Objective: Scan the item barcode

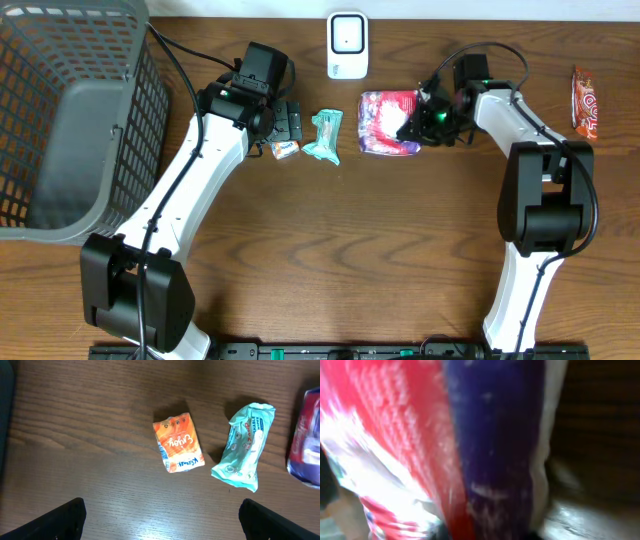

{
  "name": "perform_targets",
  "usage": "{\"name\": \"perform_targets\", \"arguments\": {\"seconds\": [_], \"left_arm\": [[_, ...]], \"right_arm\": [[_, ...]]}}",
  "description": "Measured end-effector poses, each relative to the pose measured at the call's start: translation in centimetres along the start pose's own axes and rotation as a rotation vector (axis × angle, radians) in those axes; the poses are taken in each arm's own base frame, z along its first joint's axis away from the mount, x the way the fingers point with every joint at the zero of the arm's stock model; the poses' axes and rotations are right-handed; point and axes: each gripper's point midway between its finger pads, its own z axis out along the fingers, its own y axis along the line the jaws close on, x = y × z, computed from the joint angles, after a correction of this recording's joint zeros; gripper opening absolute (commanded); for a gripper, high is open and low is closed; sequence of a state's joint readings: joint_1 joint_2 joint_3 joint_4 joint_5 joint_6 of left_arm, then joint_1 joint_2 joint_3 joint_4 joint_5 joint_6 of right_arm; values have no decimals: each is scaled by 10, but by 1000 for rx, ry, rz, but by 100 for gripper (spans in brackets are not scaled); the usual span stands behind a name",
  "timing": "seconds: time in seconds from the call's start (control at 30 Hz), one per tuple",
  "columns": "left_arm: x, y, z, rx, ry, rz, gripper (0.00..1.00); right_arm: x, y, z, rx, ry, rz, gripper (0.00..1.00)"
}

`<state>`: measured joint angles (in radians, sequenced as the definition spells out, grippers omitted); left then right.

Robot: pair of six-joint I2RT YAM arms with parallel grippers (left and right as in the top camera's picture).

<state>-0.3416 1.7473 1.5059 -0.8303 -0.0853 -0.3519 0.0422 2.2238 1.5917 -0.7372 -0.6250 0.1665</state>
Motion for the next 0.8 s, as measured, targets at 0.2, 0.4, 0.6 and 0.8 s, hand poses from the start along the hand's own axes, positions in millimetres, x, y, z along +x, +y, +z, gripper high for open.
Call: {"name": "perform_targets", "arguments": {"seconds": [0.2, 0.4, 0.6, 0.8], "left_arm": [[0, 0, 0, 0, 0, 0, 98], [0, 0, 0, 0, 0, 0, 98], [0, 0, 0, 0, 0, 0, 98], [0, 0, 0, 0, 0, 0, 98]], "right_arm": [[-16, 23, -12, -67, -28, 36, 1], [-100, 88, -55, -168, -300, -101, 2], [-138, 150, -67, -223, -506, -163, 1], [-136, 173, -44, -145, -559, -99, 1]]}}
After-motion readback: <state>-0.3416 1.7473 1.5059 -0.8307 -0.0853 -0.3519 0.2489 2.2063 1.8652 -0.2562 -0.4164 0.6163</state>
